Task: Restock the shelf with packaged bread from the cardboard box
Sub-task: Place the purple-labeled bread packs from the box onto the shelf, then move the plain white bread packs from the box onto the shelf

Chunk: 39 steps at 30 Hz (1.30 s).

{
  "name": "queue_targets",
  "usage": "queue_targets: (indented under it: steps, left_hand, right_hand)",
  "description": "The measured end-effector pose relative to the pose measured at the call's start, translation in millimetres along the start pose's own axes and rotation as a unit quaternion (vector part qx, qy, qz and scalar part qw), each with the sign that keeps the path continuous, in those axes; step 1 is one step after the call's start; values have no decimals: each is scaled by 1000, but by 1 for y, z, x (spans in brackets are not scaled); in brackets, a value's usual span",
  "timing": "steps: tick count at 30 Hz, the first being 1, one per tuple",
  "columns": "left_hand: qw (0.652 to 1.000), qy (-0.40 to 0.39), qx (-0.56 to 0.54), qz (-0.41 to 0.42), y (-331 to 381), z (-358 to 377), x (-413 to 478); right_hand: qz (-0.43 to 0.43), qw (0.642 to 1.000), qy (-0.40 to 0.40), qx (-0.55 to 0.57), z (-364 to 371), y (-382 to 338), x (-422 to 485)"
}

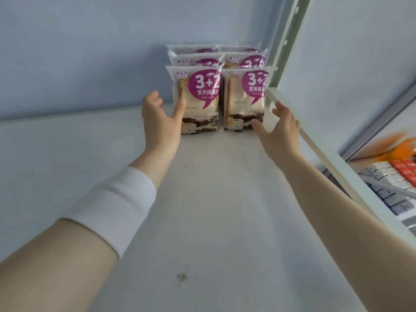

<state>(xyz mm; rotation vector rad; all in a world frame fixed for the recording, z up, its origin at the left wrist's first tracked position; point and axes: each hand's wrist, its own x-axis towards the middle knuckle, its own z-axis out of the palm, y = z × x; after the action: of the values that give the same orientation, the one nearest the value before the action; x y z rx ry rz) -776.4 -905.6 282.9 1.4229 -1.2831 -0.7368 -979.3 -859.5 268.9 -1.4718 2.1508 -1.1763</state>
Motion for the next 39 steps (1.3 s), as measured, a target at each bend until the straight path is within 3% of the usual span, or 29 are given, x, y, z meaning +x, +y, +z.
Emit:
queue_targets:
  steps: [4, 6, 9, 12, 19, 21, 26, 32, 36, 39]
  left_hand:
    - [963, -19, 196, 182, 10, -31, -63]
    - [907, -101, 317, 260, 16, -38, -99]
    - [795, -231, 452, 333, 31, -44, -160]
    - [733, -298, 490, 364, 51, -47, -223]
    - [680, -349, 447, 465, 85, 1, -386]
    - [662, -382, 438, 474, 87, 33, -444]
    - [575, -482, 448, 486, 65, 112, -576]
    - [484, -590, 460, 454, 10, 189, -673]
    - [460, -651, 448, 404, -41, 252, -704]
    - [462, -701, 450, 305, -90, 300, -719]
  right_hand:
    - [-53, 979, -5, -198, -29, -9, -78]
    - [-76, 960, -5, -270, -44, -8, -123]
    - [-71, 940, -15, -333, -74, -5, -188]
    - [-33, 935, -21, -354, -116, 3, -249]
    - [96, 928, -1, -361, -228, 81, -375]
    - [142, 913, -11, -381, -265, 126, -414]
    - [316, 862, -56, -393, -336, 252, -524]
    - [471, 803, -117, -345, -359, 358, -599]
    - [530, 799, -124, -255, -338, 420, -604]
    - [599, 782, -101, -141, -311, 474, -594]
